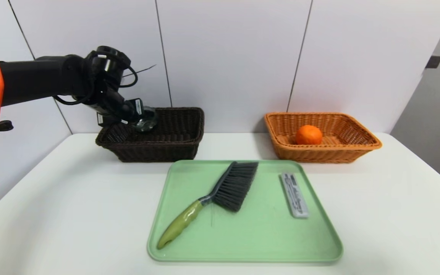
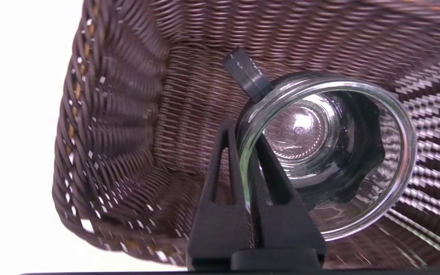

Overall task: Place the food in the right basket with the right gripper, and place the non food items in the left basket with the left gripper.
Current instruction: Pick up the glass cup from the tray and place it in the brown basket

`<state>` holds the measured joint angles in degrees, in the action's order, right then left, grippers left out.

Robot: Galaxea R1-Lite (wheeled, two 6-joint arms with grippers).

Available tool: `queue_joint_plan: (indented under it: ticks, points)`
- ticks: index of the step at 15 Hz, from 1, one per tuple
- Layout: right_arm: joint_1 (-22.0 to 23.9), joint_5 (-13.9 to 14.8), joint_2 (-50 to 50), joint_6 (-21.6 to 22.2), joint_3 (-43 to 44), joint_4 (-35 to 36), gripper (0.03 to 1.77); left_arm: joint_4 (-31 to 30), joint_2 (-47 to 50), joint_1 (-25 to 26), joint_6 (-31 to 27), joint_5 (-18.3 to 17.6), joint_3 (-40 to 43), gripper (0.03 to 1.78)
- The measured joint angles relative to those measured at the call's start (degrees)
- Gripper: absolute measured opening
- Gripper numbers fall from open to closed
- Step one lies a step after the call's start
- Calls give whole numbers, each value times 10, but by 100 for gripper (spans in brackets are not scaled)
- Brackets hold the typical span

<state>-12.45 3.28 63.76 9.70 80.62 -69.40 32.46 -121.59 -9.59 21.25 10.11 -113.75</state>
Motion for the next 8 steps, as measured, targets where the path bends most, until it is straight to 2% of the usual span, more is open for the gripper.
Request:
queue_joint_plan:
  ticks: [8]
  points:
    - [0,-1,-1,0,-5,0,170,-17,-46,10,-1,0,0,10]
